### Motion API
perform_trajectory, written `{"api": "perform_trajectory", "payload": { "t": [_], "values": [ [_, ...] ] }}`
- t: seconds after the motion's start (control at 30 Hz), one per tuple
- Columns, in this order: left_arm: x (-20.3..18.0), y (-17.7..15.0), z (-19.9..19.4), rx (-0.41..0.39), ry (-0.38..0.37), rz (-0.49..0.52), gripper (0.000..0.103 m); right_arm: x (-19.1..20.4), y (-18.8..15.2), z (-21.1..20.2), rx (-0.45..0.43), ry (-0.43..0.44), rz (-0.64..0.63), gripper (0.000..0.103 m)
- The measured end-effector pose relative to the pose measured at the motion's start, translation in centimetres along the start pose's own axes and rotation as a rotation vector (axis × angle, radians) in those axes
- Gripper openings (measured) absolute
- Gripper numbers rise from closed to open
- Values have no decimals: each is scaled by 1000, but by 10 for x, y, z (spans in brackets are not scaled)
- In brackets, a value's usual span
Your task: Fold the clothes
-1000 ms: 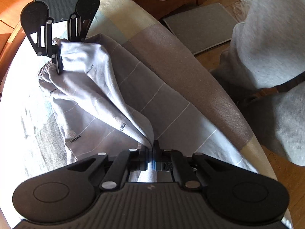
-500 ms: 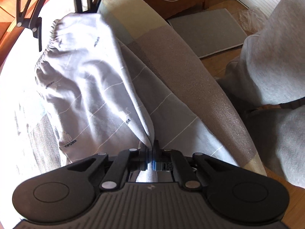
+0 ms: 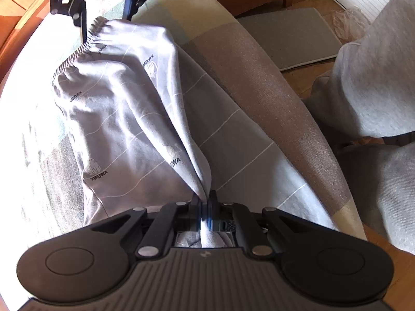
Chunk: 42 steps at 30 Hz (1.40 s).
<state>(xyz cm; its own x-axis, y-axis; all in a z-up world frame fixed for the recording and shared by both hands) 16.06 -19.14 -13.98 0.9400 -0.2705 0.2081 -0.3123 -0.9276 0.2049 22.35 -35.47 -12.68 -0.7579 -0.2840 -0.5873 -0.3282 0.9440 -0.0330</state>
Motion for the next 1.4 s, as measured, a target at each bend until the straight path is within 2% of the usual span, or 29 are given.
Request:
{"api": "perform_trajectory", "payload": {
  "t": [0.07, 0.2, 0.3, 0.4, 0.5, 0.57, 0.67, 0.77, 0.87, 0.97, 1.17, 1.27, 1.33, 1.37, 1.4],
  "values": [
    [2, -1, 1, 4, 1, -5, 3, 0, -9, -10, 29, 42, 77, 59],
    [10, 0, -15, -19, 7, -48, 13, -5, -37, -17, 129, 119, 280, 58],
    [18, -3, -33, -33, -33, -151, 13, -22, -58, -17, 183, 132, 478, 55],
    [48, -4, -43, -58, -80, -299, 13, -47, -86, -19, 203, 121, 685, 49],
    [59, -15, -66, -114, -51, -450, 15, -71, -102, -14, 165, 105, 916, 40],
    [80, -16, -63, -168, -13, -526, 18, -81, -102, -5, 100, 113, 1089, 35],
    [108, -11, -39, -201, 10, -584, 18, -113, -92, 13, -32, 166, 1348, 34],
    [120, -5, -21, -220, 17, -613, 18, -123, -74, 21, -113, 206, 1504, 34],
    [115, 4, 6, -213, 22, -656, 18, -124, -73, 39, -89, 198, 1561, 34],
    [122, -2, 7, -209, 7, -720, 18, -121, -72, 58, -48, 187, 1611, 35],
    [116, -21, 10, -194, -14, -779, 18, -117, -73, 66, -82, 237, 1696, 35],
    [117, -30, 11, -191, 13, -793, 18, -115, -74, 70, -102, 263, 1737, 28],
    [121, -37, 14, -171, 57, -791, 18, -114, -74, 73, -110, 277, 1754, 22],
    [124, -41, 17, -151, 81, -785, 13, -115, -74, 76, -108, 274, 1747, 22],
    [127, -45, 18, -147, 89, -784, 13, -117, -75, 78, -106, 268, 1738, 22]
  ]
}}
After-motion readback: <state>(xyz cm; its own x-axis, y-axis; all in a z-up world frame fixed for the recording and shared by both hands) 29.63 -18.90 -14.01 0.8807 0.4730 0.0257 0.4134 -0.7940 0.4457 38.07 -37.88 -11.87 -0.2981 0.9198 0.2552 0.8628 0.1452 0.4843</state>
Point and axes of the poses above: each gripper's, at about its wrist camera, not at the fingertips, and z roughly the way its jaws point, x to its left, y to its top, the point moved 8 cm from there along z, roughly the way its jaws point, and after that the axes turned 6 degrees about -x, right-handed, at the moved point
